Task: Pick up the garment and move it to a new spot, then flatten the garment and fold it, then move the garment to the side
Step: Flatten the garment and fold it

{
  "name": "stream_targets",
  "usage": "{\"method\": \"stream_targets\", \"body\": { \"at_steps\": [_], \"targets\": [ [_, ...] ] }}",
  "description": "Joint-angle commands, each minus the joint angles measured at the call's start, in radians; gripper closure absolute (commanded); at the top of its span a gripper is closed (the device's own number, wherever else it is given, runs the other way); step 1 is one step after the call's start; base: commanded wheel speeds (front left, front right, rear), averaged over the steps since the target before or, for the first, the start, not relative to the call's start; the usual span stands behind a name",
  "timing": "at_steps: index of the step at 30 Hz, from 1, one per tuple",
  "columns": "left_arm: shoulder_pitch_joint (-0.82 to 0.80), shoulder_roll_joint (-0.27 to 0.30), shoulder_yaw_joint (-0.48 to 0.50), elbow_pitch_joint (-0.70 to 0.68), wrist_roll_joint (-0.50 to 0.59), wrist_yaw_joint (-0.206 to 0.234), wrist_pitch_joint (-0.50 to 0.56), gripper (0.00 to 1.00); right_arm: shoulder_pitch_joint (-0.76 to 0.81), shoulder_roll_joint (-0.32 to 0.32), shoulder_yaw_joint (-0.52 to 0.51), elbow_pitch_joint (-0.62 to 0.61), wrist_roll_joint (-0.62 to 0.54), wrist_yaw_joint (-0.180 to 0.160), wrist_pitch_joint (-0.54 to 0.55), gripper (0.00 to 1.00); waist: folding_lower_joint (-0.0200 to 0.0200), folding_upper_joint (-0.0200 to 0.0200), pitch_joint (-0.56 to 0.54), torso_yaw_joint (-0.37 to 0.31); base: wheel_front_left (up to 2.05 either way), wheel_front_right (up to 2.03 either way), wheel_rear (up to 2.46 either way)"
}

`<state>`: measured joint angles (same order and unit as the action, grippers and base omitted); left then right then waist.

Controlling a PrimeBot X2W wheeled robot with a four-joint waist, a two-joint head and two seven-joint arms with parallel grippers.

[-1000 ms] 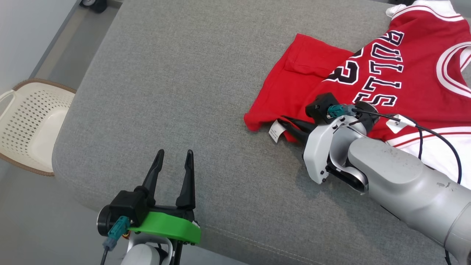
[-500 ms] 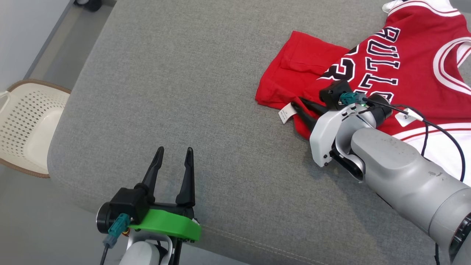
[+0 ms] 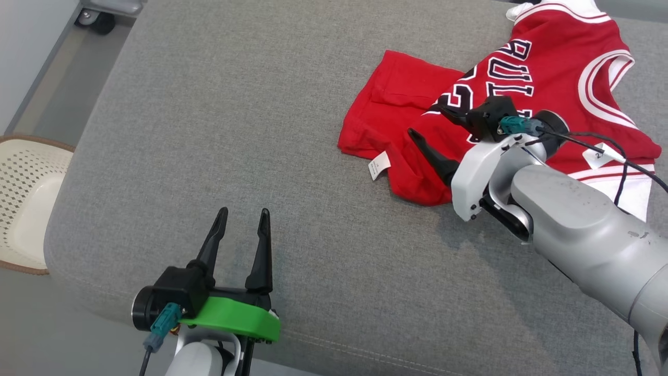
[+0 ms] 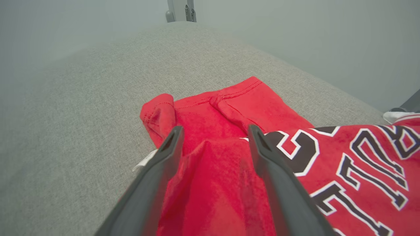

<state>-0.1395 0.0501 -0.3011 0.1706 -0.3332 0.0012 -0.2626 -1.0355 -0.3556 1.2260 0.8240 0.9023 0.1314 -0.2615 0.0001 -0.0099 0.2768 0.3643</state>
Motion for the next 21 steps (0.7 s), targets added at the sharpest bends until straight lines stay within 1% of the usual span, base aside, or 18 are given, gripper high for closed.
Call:
{"method": "stream_targets", "body": {
  "at_steps": [1, 6, 9, 16, 21],
  "targets": [
    [0.002, 0.001, 0.002, 0.001, 0.001, -0.001, -0.002, 0.00, -0.008, 0.000, 0.001, -0.007, -0.008, -0.002, -0.004, 0.00, -0.0001, 0.0099, -0.001, -0.004, 0.00, 0.00, 0.00],
    [-0.010, 0.001, -0.011, 0.001, -0.001, -0.007, -0.002, 0.00, 0.002, 0.005, 0.011, -0.097, -0.112, -0.002, -0.005, 0.00, -0.0001, 0.0099, 0.008, 0.006, 0.00, 0.00, 0.00],
    [-0.015, 0.001, -0.022, 0.003, -0.011, -0.006, -0.002, 0.00, 0.026, 0.014, 0.018, -0.106, -0.148, -0.002, -0.005, 0.00, -0.0001, 0.0099, 0.014, 0.031, 0.00, 0.00, 0.00],
    [-0.015, 0.001, -0.046, 0.001, -0.031, 0.008, -0.002, 0.00, 0.028, 0.026, 0.041, -0.027, -0.161, -0.002, -0.005, 0.00, -0.0001, 0.0099, 0.021, 0.108, 0.00, 0.00, 0.00],
    [-0.006, 0.001, -0.058, 0.002, -0.045, 0.010, -0.002, 0.00, 0.015, 0.022, 0.050, 0.035, -0.159, -0.002, -0.004, 0.00, -0.0001, 0.0099, 0.024, 0.148, 0.00, 0.00, 0.00]
  ]
}}
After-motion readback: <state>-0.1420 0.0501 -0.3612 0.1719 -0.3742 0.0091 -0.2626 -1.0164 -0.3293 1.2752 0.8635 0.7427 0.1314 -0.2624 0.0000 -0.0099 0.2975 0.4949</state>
